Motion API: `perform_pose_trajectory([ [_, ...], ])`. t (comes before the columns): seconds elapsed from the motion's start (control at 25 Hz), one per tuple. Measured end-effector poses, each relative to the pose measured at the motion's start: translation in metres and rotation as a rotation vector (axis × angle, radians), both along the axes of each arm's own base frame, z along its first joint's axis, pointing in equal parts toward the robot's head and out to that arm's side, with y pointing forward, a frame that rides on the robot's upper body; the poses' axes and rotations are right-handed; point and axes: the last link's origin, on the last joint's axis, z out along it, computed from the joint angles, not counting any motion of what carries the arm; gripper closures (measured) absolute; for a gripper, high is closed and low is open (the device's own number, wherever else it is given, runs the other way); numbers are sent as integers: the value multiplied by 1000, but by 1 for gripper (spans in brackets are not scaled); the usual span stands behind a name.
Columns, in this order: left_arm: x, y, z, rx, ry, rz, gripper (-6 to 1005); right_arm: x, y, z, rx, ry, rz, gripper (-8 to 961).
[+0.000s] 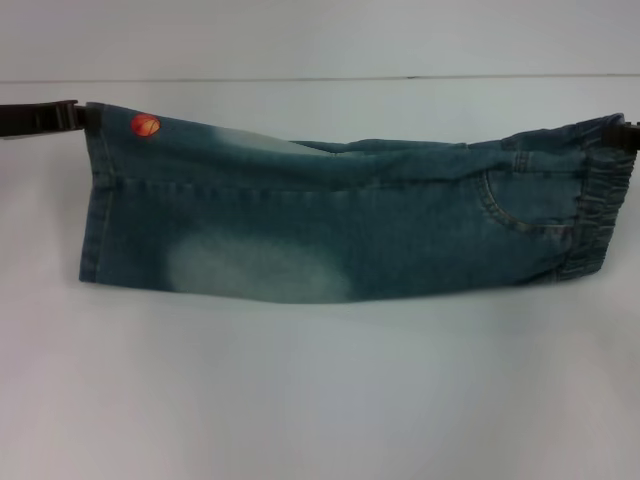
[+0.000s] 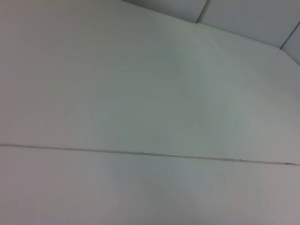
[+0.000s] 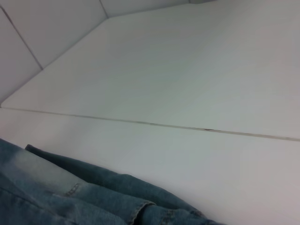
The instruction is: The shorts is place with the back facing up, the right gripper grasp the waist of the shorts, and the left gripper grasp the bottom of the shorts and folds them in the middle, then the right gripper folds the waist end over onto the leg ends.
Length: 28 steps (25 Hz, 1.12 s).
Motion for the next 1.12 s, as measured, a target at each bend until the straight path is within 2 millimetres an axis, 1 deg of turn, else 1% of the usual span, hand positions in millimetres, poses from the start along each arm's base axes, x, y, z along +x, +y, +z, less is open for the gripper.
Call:
perform_pose_trajectory([
  [0.24, -2, 1, -6, 40, 3, 13, 943, -3, 5, -2, 6, -16, 2, 894],
  [0.32, -2, 1, -18, 39, 41, 15, 941, -4, 7, -4, 1, -27, 9, 891],
  [0.36, -1, 1, -23, 38, 56, 14, 925, -5, 8, -5, 0, -33, 11, 889],
  [0.48, -1, 1, -30, 41, 78, 12, 877, -7, 11, -8, 3, -51, 15, 800],
  [0.52, 2, 2, -37, 33, 106, -2, 861, -7, 12, -8, 6, -56, 15, 770],
  [0.6, 4, 4, -40, 29, 126, -11, 829, -7, 14, -8, 18, -64, 14, 711],
  [0.76, 8, 4, -45, 21, 137, -21, 763, -6, 18, -6, 53, -79, 12, 525],
  [1.0, 12, 5, -43, 40, 130, -26, 666, -5, 21, -4, 72, -82, 9, 230],
  [1.12, 14, 5, -42, 45, 116, -29, 427, -5, 18, -4, 73, -68, 12, 211],
])
